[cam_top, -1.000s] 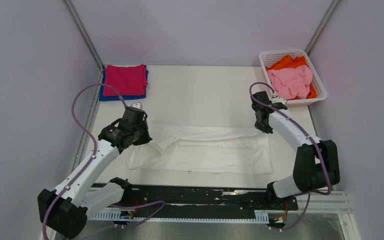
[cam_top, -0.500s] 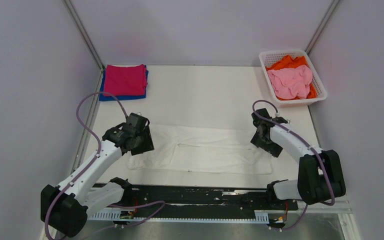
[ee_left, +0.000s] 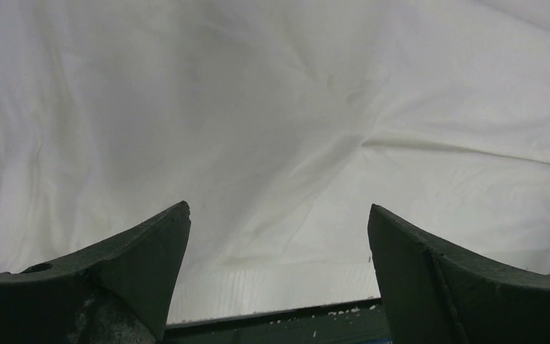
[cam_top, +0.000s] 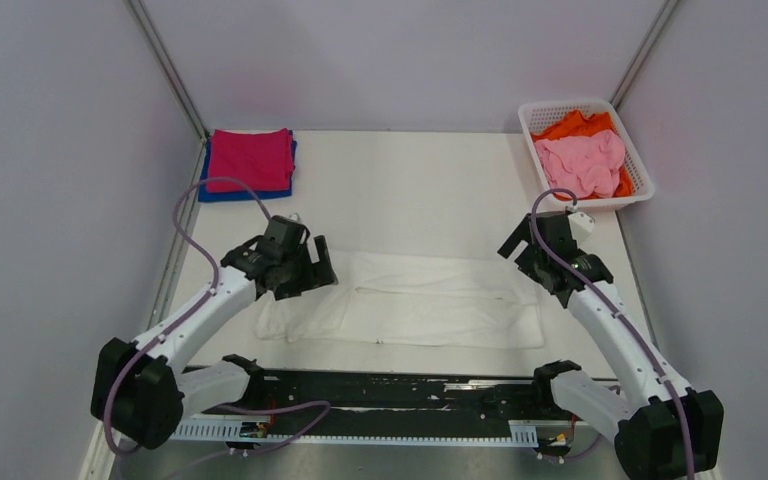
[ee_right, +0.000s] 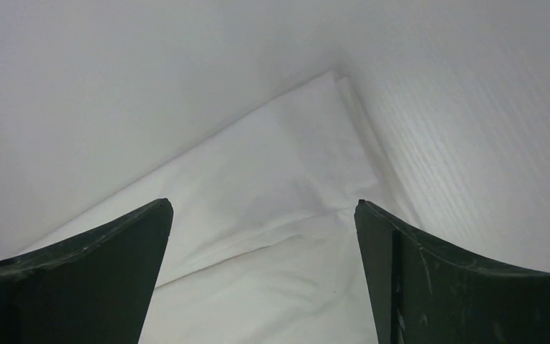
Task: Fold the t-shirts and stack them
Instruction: Fold the other side of the tshirt into a rectangle, then rotate the tshirt 90 degrees, then grab the bottom of the folded rectangular tshirt with both arms
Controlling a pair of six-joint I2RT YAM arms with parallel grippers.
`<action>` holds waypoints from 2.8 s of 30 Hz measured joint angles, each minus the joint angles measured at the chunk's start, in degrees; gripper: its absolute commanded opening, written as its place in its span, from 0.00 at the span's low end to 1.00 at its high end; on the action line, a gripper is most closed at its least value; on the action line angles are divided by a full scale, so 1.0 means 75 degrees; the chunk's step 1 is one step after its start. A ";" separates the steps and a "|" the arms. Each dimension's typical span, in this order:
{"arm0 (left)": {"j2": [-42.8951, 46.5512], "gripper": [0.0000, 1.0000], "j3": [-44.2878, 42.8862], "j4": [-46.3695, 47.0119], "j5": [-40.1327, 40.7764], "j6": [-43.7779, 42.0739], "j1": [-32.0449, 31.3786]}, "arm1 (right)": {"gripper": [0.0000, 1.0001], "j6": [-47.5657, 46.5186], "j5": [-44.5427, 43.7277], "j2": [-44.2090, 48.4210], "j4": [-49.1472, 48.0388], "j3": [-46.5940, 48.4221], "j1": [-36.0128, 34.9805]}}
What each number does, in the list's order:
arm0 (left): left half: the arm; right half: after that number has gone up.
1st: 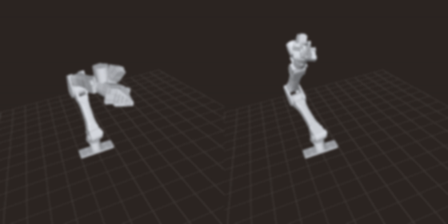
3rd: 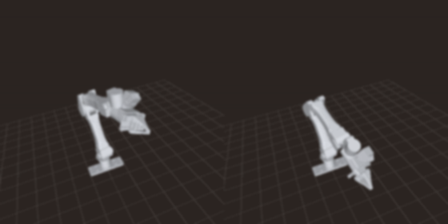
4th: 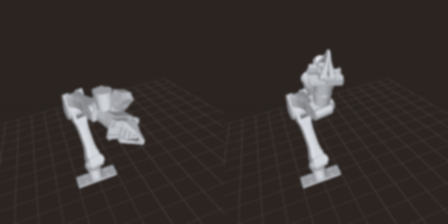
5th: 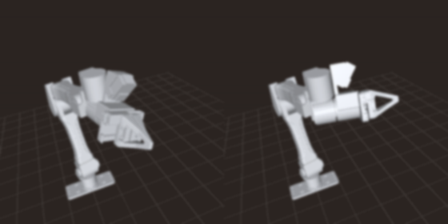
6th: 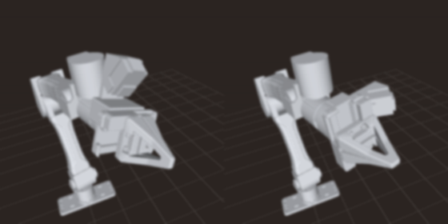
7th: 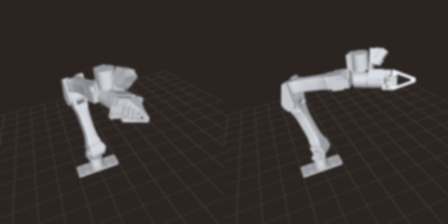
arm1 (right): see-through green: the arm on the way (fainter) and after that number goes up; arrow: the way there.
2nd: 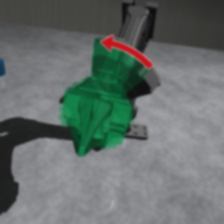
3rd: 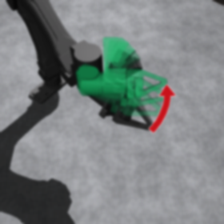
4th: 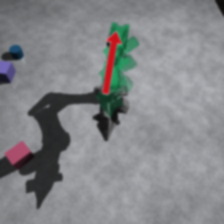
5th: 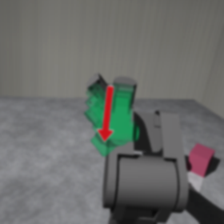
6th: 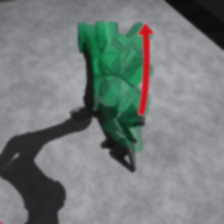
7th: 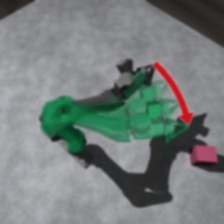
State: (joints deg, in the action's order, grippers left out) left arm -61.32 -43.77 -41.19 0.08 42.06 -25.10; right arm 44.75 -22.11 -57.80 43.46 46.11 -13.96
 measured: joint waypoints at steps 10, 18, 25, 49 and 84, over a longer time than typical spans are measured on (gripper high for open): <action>-0.3698 1.00 -0.0667 0.2398 -0.1075 0.0592 0.0991 | 1.00 -0.1247 0.3418 -0.1107 -0.2617 -0.0982 -0.0017; -0.6691 1.00 -0.4103 0.2780 -0.1387 0.1297 0.1227 | 1.00 -0.1297 0.4252 -0.2398 -0.4342 -0.1693 -0.0149; -0.9780 1.00 -0.8297 0.3427 -0.2069 0.1749 0.1212 | 1.00 -0.1355 0.4820 -0.2363 -0.4908 -0.1929 -0.1186; -1.2922 1.00 -1.2662 0.5115 -0.3407 0.1623 0.0291 | 1.00 -0.1250 0.4173 -0.1512 -0.4791 -0.1195 -0.4062; 0.0446 0.87 0.1475 0.1329 -0.1061 0.1014 -0.2964 | 0.72 0.0388 0.3917 0.0475 -0.2433 -0.3045 -0.3710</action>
State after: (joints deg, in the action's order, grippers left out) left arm -57.98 -32.71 -31.22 -7.88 49.67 -47.33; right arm 47.66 7.27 -54.24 25.21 23.27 -41.78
